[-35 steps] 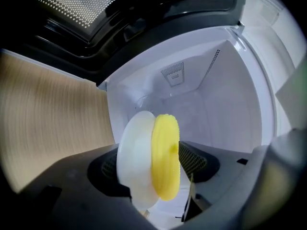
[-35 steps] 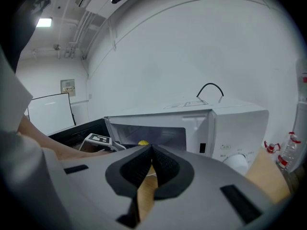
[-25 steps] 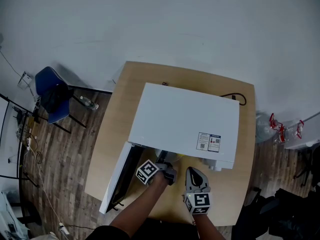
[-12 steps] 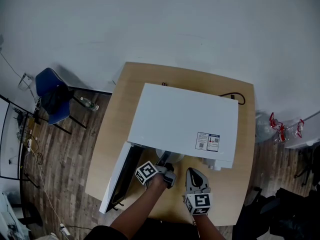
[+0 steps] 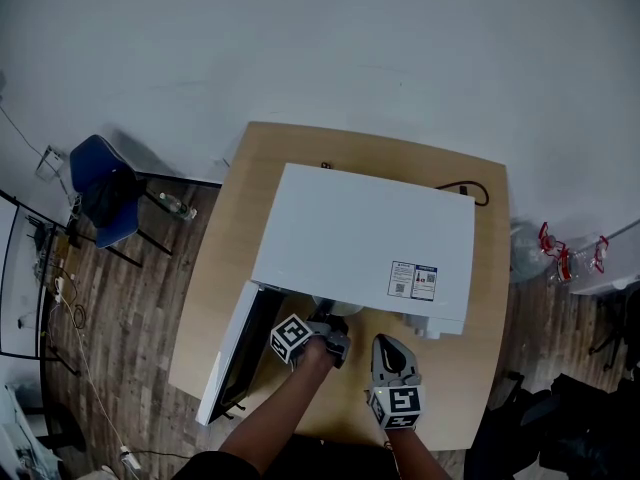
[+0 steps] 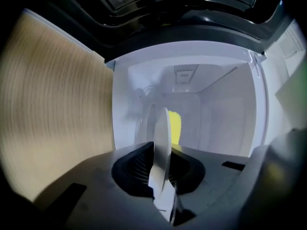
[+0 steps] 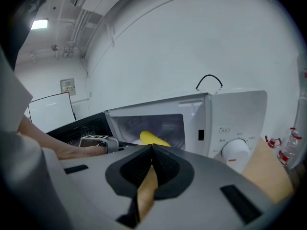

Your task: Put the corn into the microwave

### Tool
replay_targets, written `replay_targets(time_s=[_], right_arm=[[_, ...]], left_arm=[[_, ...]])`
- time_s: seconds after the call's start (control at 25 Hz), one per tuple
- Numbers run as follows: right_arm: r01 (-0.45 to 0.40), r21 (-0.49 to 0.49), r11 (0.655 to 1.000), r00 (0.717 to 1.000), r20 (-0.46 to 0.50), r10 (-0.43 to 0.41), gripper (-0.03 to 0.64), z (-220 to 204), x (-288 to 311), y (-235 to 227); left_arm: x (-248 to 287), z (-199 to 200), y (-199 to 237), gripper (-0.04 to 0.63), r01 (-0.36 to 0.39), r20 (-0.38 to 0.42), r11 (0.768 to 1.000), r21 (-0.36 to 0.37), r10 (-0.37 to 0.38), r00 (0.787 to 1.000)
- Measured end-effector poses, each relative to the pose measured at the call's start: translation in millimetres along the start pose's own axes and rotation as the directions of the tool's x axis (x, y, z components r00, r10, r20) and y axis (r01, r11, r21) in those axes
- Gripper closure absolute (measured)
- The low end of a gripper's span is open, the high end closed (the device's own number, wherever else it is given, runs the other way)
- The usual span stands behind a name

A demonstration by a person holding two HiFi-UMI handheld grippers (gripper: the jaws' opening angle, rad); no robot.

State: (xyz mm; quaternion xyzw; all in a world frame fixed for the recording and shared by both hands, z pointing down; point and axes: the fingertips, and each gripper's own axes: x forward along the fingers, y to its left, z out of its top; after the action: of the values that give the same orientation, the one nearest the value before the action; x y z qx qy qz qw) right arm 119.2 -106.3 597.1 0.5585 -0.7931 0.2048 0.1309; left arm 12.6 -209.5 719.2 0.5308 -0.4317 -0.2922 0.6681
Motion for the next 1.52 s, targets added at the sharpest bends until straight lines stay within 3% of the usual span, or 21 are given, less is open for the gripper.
replay_targets(time_s=[0.2,0.44,0.68,0.88,1.0,1.24,1.52], right_arm=[[-0.008,-0.006,1.000,1.000,0.003,0.008,0.557,1.0,-2.2,-0.3],[-0.005,0.000,1.000,1.000,0.008,0.005,0.557,1.6,-4.3,-2.7],[-0.009,0.003,1.000,1.000,0.013,0.009,0.557,1.0,-5.9,-1.8],[-0.010,0.002,1.000,1.000,0.013,0.010,0.557,-0.2,-7.7,-1.0],[-0.008,0.003,1.000,1.000,0.009,0.008,0.557,-1.7,-8.7,-2.1],[-0.007,0.004,1.000,1.000,0.005,0.007,0.557,-2.7,-7.0,-4.1],[-0.003,0.010,1.000,1.000,0.002,0.003,0.557,-2.9,-4.3,-6.7]], left_arm=[[12.3,-1.2,3.1,0.566,-0.029,0.017,1.000,-0.009,0.029,0.999],[6.8,6.8,1.2,0.557,-0.112,0.098,0.991,0.068,0.105,0.990],[4.3,10.4,-8.5,0.469,-0.113,0.158,0.981,0.157,0.088,0.983],[2.3,13.2,-11.6,0.439,-0.132,0.202,0.967,0.218,0.087,0.975],[2.3,11.8,-16.7,0.399,-0.100,0.211,0.966,0.238,0.049,0.976],[-0.1,13.6,-18.9,0.361,-0.032,0.229,0.982,0.184,-0.012,0.973],[4.3,4.4,-9.1,0.404,0.049,0.163,0.998,0.030,-0.053,0.985]])
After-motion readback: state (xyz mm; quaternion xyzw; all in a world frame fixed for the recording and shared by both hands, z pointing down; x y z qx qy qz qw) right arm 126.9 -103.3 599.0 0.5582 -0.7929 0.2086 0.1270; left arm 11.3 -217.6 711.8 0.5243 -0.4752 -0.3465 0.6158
